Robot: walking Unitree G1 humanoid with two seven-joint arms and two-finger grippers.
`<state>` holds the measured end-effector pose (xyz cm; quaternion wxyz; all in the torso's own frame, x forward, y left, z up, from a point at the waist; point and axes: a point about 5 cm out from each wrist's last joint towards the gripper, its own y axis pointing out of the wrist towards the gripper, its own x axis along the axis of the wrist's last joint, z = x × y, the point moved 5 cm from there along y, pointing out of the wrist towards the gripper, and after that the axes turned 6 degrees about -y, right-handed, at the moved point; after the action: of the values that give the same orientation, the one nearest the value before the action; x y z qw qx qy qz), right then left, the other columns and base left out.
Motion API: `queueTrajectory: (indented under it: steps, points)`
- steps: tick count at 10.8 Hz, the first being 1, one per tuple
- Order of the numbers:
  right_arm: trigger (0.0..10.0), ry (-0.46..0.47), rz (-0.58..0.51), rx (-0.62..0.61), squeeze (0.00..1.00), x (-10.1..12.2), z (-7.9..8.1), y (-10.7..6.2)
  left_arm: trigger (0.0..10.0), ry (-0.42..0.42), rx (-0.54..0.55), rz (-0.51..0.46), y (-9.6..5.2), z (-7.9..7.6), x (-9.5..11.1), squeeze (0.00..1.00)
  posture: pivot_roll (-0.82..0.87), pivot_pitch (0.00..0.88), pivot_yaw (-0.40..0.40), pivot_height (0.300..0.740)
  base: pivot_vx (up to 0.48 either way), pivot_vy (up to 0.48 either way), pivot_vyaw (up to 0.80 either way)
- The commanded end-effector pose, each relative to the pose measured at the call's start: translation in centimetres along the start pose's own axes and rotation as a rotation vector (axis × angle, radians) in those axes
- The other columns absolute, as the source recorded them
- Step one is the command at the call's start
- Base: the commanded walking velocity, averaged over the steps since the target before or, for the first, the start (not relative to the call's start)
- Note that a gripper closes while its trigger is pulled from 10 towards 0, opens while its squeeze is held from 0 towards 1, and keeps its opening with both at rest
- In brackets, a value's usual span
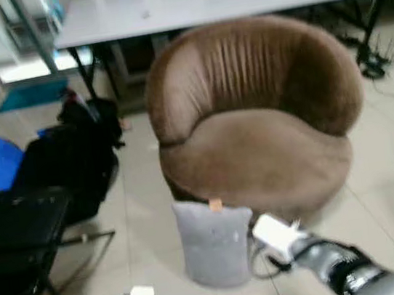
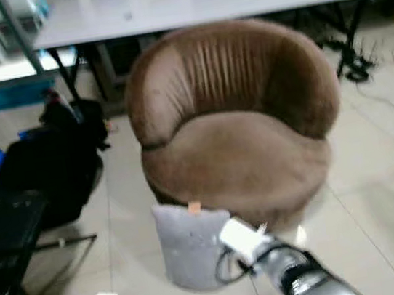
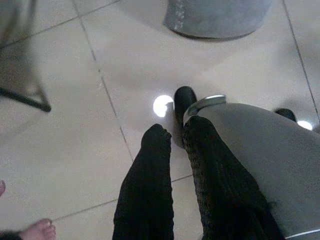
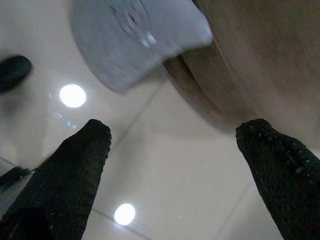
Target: Move the pillow to the sofa from floor
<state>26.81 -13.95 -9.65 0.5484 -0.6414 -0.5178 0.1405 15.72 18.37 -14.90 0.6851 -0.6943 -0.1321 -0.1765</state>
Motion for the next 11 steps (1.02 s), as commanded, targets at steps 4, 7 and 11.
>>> queueTrajectory:
  steps: [4, 7, 11]
  points:
    - [10.0, 0.003, 0.021, -0.028, 0.00, -0.93, -0.91, -0.19, 10.0, 0.005, -0.014, 0.046, -0.10, -0.50, -1.48, 0.00, -0.13, 0.000, 0.016, 0.740, 0.000, 0.000, 0.17]
    - [10.0, -0.005, 0.024, -0.030, 0.01, -0.93, -0.94, -0.19, 10.0, 0.007, -0.014, 0.047, -0.10, -0.50, -1.48, 0.00, -0.13, 0.000, 0.016, 0.740, 0.000, 0.000, 0.66]
    - [10.0, 0.012, 0.031, -0.029, 0.00, -1.11, -0.92, -0.21, 10.0, -0.007, -0.026, 0.047, -0.11, -0.66, -1.55, 0.00, -0.13, 0.000, 0.018, 0.740, 0.000, 0.000, 0.00]
